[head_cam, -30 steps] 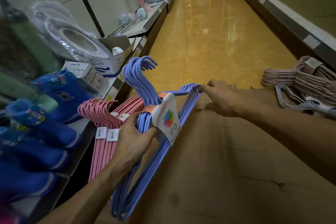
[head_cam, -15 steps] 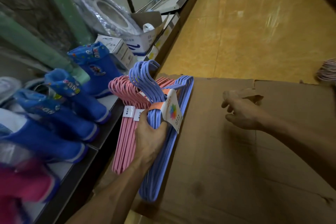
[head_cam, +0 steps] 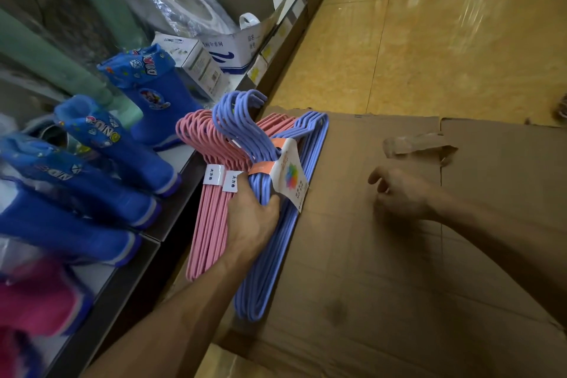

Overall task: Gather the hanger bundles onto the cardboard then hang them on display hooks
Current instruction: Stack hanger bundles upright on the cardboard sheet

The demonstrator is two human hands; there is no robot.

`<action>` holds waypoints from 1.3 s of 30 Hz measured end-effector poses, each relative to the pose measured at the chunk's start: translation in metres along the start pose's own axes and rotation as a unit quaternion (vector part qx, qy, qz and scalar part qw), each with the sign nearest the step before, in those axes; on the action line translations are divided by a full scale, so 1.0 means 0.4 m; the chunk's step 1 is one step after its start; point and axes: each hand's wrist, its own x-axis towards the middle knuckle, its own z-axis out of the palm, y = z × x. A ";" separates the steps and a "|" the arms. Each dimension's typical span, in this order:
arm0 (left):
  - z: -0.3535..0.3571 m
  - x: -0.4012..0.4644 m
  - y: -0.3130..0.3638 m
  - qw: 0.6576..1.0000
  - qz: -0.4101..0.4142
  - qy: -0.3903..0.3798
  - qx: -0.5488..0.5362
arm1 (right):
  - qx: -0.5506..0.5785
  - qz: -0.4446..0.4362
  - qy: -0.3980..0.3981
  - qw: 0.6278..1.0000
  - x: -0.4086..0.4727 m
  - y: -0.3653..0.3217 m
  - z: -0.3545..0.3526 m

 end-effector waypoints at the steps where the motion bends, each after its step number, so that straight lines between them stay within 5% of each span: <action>1: -0.004 0.007 0.001 1.000 0.011 -0.008 0.025 | 0.002 0.000 -0.001 1.000 0.002 0.000 0.000; 9: -0.036 0.048 0.025 0.965 0.030 -0.075 0.248 | 0.012 -0.012 0.002 1.000 -0.004 -0.019 -0.010; 14: -0.042 0.054 0.024 0.951 0.059 -0.076 0.293 | 0.006 -0.015 0.008 1.000 -0.011 -0.027 -0.014; 25: -0.075 0.049 0.017 0.963 0.113 -0.053 0.239 | -0.019 -0.027 0.029 0.999 -0.038 -0.005 -0.044; 30: -0.096 -0.002 0.054 0.951 0.207 0.050 0.222 | -0.020 -0.043 0.053 0.997 -0.069 0.001 -0.068; 39: -0.042 -0.068 0.190 0.954 0.294 -0.042 0.046 | -0.037 -0.066 0.143 0.987 -0.179 0.043 -0.160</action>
